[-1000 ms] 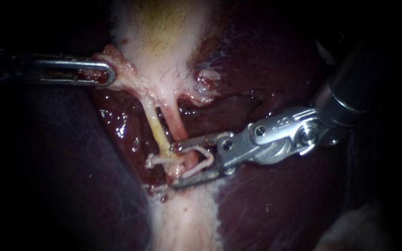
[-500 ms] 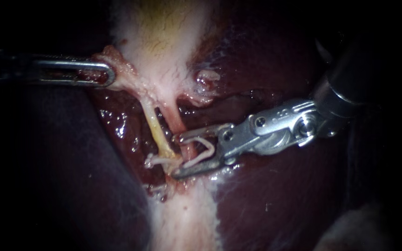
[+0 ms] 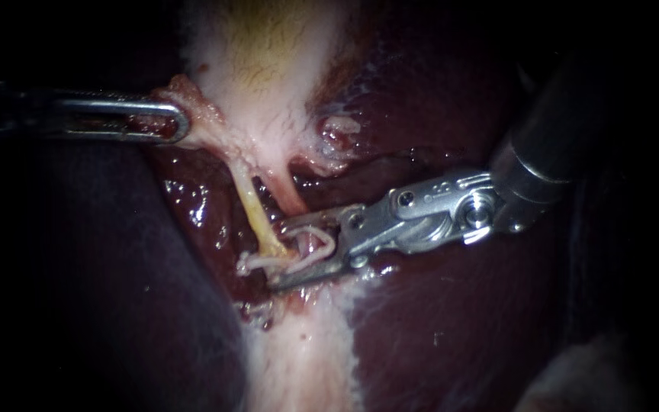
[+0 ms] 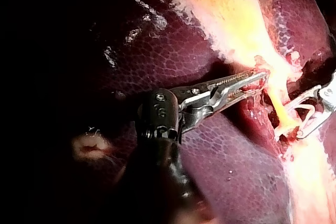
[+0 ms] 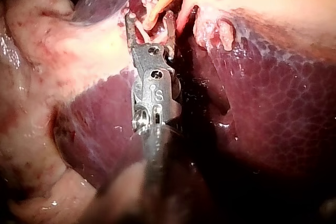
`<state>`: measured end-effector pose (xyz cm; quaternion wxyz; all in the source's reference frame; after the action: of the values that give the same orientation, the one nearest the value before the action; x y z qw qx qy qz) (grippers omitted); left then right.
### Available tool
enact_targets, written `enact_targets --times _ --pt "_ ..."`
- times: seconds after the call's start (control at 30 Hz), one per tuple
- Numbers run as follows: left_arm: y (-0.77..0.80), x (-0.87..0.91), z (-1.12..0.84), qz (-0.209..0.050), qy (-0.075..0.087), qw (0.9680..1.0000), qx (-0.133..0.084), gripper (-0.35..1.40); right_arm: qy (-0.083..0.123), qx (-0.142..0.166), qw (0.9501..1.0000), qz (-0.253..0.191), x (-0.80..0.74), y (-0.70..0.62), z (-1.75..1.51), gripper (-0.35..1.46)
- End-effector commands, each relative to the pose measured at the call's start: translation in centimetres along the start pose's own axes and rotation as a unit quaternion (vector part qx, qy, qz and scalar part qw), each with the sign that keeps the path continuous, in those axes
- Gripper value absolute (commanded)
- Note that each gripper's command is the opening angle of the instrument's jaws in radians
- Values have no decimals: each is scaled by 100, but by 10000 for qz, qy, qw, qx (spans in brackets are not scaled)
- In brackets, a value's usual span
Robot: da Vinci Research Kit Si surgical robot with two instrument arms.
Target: Clipping second clip left tube
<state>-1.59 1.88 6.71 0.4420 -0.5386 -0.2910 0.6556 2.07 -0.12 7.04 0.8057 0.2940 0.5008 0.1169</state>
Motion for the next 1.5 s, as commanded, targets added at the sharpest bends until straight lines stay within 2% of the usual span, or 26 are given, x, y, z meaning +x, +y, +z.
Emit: enact_targets --times 0.03,0.27,0.7,0.97,1.1,1.3,1.5 --pt "0 0 0 0 0 10000 2 -35 54 -1 10000 52 1 0 3 46" --pt "0 0 0 0 0 10000 2 -35 208 -8 9992 332 11 -1 18 48" --pt "0 0 0 0 1 10000 3 -35 197 -32 9988 457 15 -8 45 48" --pt "0 0 0 0 1 10000 3 -35 190 3 9988 453 18 -12 50 48" --pt "0 0 0 0 1 10000 3 -35 204 102 9987 449 21 -18 48 48" --pt "0 0 0 0 0 10000 2 -35 375 335 9978 426 29 -34 47 47" --pt "0 0 0 1 -1 10000 0 -35 462 741 9952 447 37 -54 43 46"
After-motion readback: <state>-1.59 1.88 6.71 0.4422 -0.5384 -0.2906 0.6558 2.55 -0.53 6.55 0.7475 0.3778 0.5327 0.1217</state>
